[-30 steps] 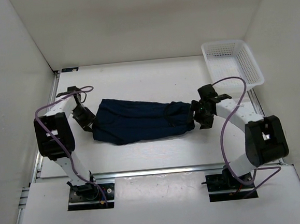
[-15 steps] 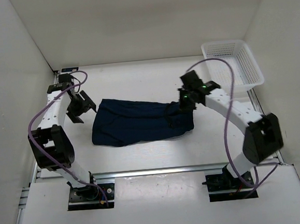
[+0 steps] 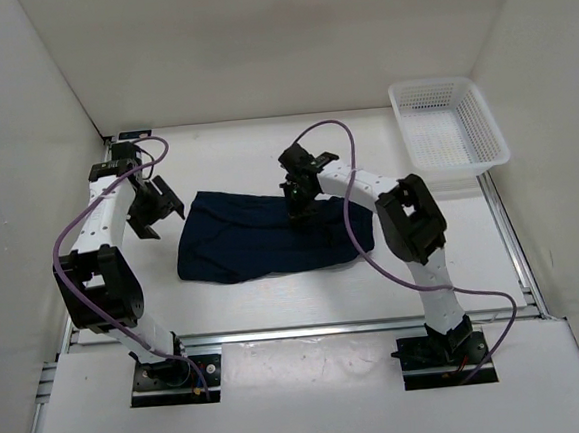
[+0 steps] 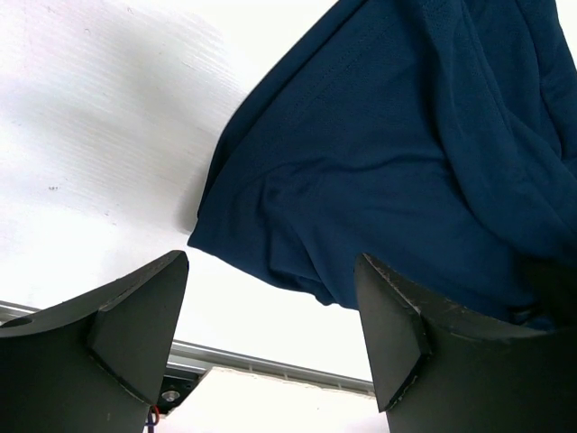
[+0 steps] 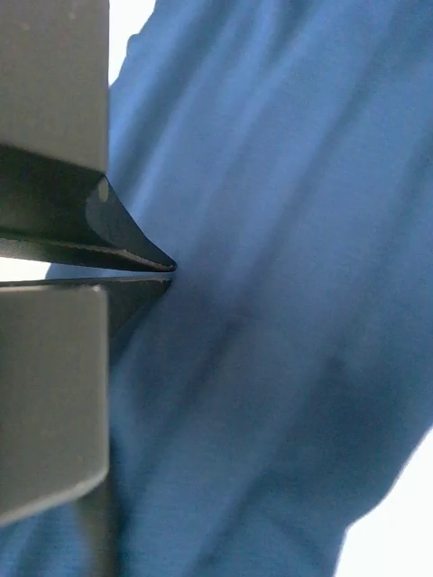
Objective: Fold and stack the shorts
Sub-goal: Fold the shorts
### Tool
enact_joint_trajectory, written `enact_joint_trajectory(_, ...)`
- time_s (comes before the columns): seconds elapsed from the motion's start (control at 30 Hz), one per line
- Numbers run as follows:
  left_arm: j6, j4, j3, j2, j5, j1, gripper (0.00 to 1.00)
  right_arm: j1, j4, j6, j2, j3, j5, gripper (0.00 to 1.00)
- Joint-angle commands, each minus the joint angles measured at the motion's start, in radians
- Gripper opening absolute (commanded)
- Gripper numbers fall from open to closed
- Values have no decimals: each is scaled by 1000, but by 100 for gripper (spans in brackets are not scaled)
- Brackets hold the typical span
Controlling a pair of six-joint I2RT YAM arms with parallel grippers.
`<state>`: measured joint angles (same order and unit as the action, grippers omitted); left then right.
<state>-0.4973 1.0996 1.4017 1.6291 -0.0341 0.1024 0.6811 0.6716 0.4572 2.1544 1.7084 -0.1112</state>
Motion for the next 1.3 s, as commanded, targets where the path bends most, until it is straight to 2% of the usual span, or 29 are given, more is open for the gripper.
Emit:
enact_joint_trajectory(0.0,16,6,14,-32,14,-4,85,-15,46,0,59,118,42,8)
enact_joint_trajectory(0.33,34,-4,-23,-32,5,-4,85,-94,101,52,211,413,154,7)
enact_joint_trajectory(0.47,34,-35,-41,-5,-4,-4,88,-133,117,61,289,548,65,12)
enact_joint_trajectory(0.53,34,-35,-52,11,-4,-4,89,-133,117,61,289,562,39,13)
enact_joint_trajectory(0.6,34,-35,-52,23,-4,-13,89,-133,106,61,204,525,39,15)
enact_joint_trajectory(0.63,34,-44,-52,32,-4,-13,89,-133,96,51,164,463,59,17)
enact_joint_trajectory(0.7,34,-44,-41,32,-4,-13,90,-144,50,38,6,358,117,33)
enact_joint_trajectory(0.73,43,-44,-41,41,8,-13,90,-155,25,38,-119,290,133,43)
enact_joint_trajectory(0.77,43,-44,-41,41,8,-13,90,-170,4,38,-181,143,145,67)
enact_joint_trajectory(0.8,43,-44,-41,51,8,-13,90,-179,-22,38,-239,70,156,77)
enact_joint_trajectory(0.83,43,-44,-41,51,8,-13,90,-190,-23,49,-343,1,156,81)
enact_joint_trajectory(0.87,43,-44,-41,51,8,-13,90,-216,-36,49,-396,-141,166,90)
enact_joint_trajectory(1.0,34,-55,-41,51,8,-13,90,-302,-78,116,-618,-488,124,95)
enact_joint_trajectory(1.03,34,-55,-41,51,8,-13,90,-328,-119,144,-687,-554,41,95)
enact_joint_trajectory(1.13,34,-55,-50,42,8,-13,90,-467,-222,214,-772,-783,-103,95)
enact_joint_trajectory(1.17,34,-55,-50,41,-1,-13,90,-492,-252,233,-786,-829,-202,95)
enact_joint_trajectory(1.2,34,-55,-50,31,-1,-23,90,-511,-283,253,-812,-910,-234,94)
enact_joint_trajectory(1.27,34,-55,-59,21,-1,-23,90,-520,-361,314,-835,-966,-268,93)
